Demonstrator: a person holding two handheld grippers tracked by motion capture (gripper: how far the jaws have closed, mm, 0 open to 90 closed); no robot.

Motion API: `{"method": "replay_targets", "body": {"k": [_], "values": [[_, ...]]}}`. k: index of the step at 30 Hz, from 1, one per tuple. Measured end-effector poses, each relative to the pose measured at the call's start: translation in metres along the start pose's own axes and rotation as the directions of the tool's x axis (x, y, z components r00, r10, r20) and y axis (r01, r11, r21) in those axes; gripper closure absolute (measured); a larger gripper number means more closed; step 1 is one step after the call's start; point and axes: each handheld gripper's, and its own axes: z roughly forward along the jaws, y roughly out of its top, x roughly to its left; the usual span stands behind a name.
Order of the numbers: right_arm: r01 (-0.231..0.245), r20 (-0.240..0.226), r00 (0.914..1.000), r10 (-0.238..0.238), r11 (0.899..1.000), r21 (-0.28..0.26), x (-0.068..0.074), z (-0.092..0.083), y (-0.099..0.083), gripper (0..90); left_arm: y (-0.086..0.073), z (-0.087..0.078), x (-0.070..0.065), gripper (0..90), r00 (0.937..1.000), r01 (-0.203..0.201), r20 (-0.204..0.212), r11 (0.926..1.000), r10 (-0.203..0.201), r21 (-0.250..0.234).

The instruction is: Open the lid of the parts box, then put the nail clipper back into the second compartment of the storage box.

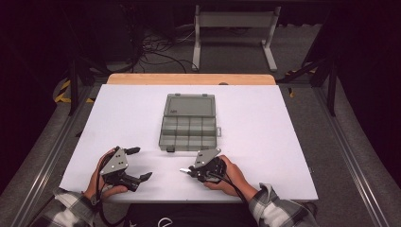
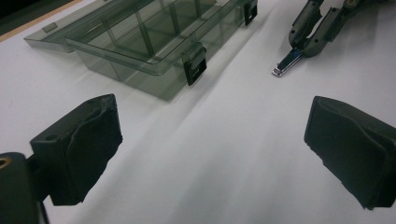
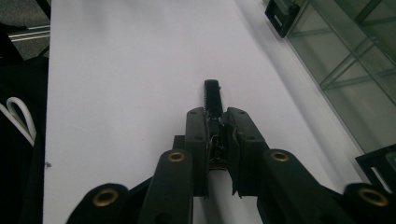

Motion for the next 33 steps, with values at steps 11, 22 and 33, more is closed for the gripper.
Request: {"method": "replay_targets", "body": {"k": [11,22,33], "values": [[0.011,0.022,0.9997,-0.011,1.000,0.006,-0.001,-0.005,0.000,79.3,0.000,-0.002,0.002,3.9,0.9999,0.004,0.010,0.9998,-0.003,-0.020],[0.016,0.023,0.9996,-0.016,1.000,-0.007,-0.001,-0.012,0.001,79.3,-0.001,-0.001,0.005,3.6,0.9998,0.009,0.016,0.9997,-0.008,-0.024],[0.022,0.034,0.9992,-0.022,1.000,-0.013,0.001,-0.017,0.000,79.4,0.000,0.000,0.004,3.5,1.0000,0.006,0.003,0.9999,-0.006,-0.013]]}}
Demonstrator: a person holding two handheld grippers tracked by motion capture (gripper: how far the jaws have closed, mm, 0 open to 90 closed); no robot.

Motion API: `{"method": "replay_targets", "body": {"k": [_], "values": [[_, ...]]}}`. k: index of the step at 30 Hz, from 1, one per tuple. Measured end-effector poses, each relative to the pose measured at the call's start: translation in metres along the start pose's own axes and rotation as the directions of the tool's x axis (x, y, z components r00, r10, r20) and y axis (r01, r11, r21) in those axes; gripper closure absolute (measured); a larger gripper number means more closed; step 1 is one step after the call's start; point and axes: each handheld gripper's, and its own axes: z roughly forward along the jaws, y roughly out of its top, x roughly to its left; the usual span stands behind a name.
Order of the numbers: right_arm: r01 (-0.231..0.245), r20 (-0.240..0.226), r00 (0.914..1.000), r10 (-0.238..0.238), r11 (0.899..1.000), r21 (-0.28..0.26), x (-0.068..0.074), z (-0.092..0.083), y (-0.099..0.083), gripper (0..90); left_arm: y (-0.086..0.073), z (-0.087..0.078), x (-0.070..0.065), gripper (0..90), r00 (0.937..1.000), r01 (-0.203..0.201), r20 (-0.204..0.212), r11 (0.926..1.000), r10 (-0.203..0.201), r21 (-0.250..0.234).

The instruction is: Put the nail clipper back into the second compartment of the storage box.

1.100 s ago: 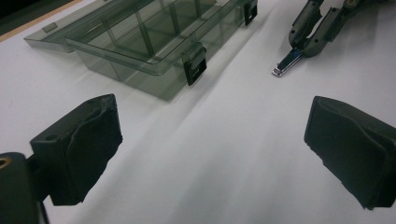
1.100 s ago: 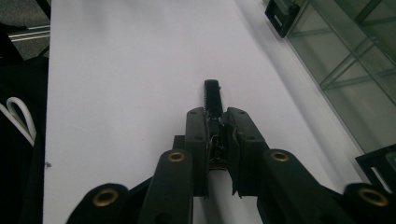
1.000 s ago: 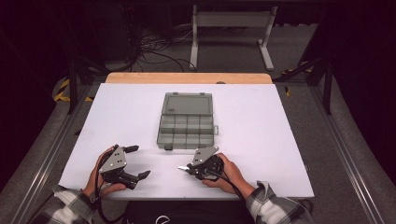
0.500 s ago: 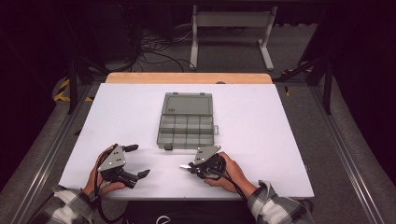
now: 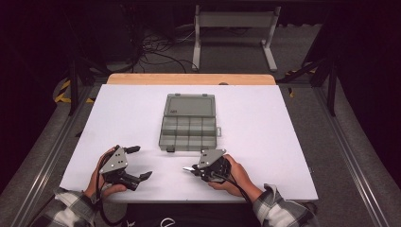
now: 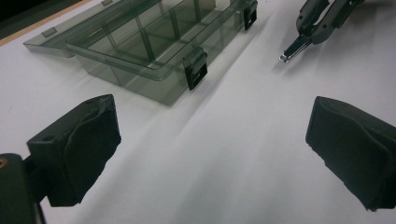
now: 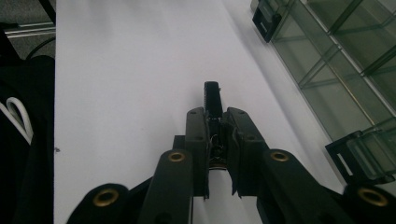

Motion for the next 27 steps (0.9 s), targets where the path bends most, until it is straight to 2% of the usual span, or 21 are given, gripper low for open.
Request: {"method": "replay_targets", "body": {"k": [8,27], "values": [[0.009,0.011,0.9999,-0.009,1.000,-0.023,-0.001,-0.006,0.003,79.3,0.000,0.000,0.001,3.5,1.0000,-0.005,-0.003,1.0000,0.005,-0.001],[-0.005,0.058,0.9982,0.011,0.996,-0.089,-0.011,-0.025,0.010,79.4,0.001,0.000,0.000,3.7,1.0000,-0.007,0.004,1.0000,0.007,-0.001]]}}
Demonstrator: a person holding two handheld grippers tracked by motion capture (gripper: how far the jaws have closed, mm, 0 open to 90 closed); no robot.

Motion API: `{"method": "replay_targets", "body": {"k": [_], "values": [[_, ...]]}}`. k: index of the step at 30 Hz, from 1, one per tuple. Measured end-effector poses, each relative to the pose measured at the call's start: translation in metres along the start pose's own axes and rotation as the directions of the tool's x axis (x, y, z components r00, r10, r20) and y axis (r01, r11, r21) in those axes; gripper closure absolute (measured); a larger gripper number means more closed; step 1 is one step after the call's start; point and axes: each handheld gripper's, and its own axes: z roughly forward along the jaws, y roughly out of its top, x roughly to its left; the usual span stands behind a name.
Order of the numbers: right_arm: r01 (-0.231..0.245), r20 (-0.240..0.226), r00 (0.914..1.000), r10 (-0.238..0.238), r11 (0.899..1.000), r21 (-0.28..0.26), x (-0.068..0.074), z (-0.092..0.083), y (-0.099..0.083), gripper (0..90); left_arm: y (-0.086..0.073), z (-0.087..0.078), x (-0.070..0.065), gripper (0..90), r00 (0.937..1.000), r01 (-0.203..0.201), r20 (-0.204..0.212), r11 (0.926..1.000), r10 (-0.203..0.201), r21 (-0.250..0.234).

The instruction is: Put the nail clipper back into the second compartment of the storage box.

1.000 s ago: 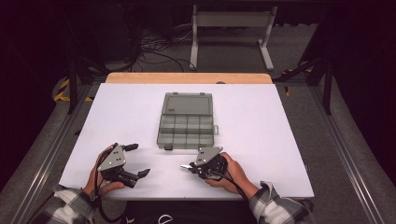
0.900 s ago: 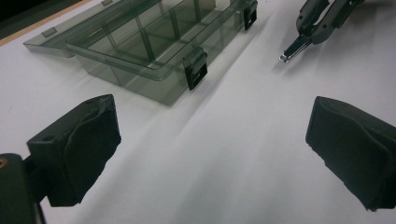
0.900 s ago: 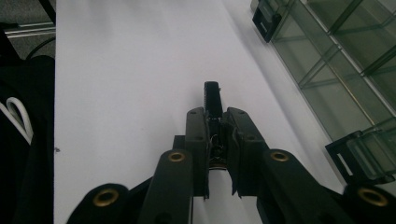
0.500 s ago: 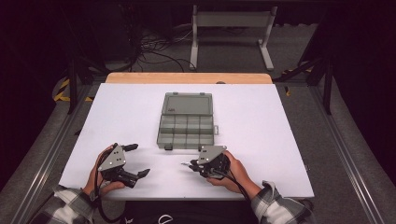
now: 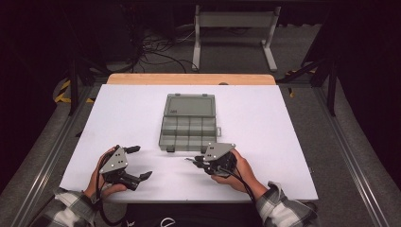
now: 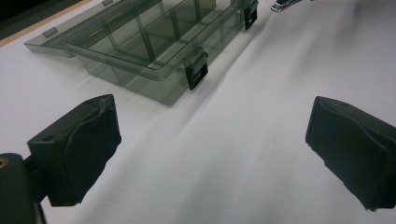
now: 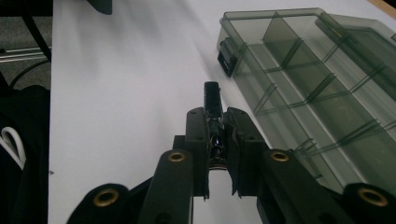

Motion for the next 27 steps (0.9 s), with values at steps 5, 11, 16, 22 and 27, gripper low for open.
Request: {"method": "replay_targets", "body": {"k": [5,11,16,22,27], "values": [[0.008,0.022,0.9997,-0.008,1.000,-0.022,-0.005,-0.004,0.004,79.3,0.000,0.000,0.000,3.6,1.0000,-0.005,0.003,1.0000,0.005,0.007],[0.000,0.046,0.9989,0.002,0.999,-0.051,-0.013,-0.010,0.009,79.4,-0.001,0.001,0.000,3.6,0.9999,0.009,0.008,1.0000,-0.009,0.001],[0.000,0.055,0.9985,0.003,0.998,-0.069,-0.022,-0.013,0.014,79.3,-0.001,0.001,0.001,3.7,1.0000,0.005,0.007,1.0000,-0.005,0.002],[-0.008,0.063,0.9979,0.013,0.997,-0.078,-0.031,-0.012,0.017,79.3,-0.001,0.001,0.001,3.7,0.9999,0.003,0.011,1.0000,-0.003,0.007],[-0.013,0.068,0.9975,0.018,0.997,-0.083,-0.037,-0.010,0.019,79.4,-0.002,0.002,0.000,3.8,0.9998,0.013,0.016,0.9999,-0.013,0.009]]}}
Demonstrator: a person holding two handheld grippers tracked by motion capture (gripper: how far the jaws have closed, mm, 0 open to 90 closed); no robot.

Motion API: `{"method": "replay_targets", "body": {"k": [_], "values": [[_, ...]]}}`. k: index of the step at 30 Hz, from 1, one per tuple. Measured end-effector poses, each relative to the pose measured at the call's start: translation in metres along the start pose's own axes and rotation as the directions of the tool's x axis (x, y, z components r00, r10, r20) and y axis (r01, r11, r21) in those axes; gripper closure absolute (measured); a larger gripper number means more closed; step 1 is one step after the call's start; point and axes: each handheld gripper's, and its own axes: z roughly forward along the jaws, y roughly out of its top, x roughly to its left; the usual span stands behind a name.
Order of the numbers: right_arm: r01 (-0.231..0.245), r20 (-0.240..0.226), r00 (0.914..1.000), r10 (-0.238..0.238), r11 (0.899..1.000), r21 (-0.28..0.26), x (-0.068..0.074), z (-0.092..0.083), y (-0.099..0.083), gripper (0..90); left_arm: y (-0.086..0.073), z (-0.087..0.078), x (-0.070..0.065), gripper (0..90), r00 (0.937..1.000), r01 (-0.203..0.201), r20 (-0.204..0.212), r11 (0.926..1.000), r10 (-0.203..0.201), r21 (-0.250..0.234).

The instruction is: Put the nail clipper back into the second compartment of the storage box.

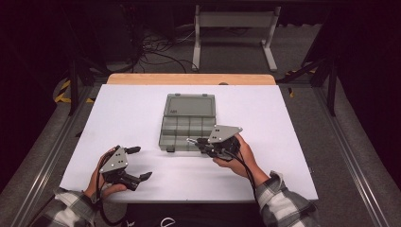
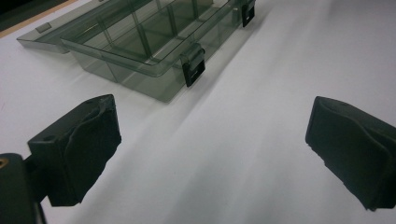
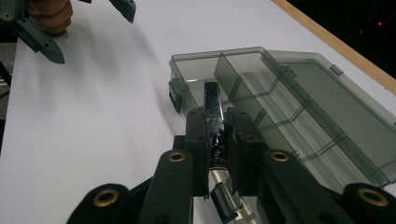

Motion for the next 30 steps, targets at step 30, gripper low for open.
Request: {"method": "replay_targets", "body": {"k": [30], "values": [[-0.015,0.019,0.9997,0.014,0.999,0.048,-0.025,0.040,0.005,79.3,-0.001,0.003,0.001,4.6,0.9997,0.008,0.023,0.9999,-0.008,0.012]]}}
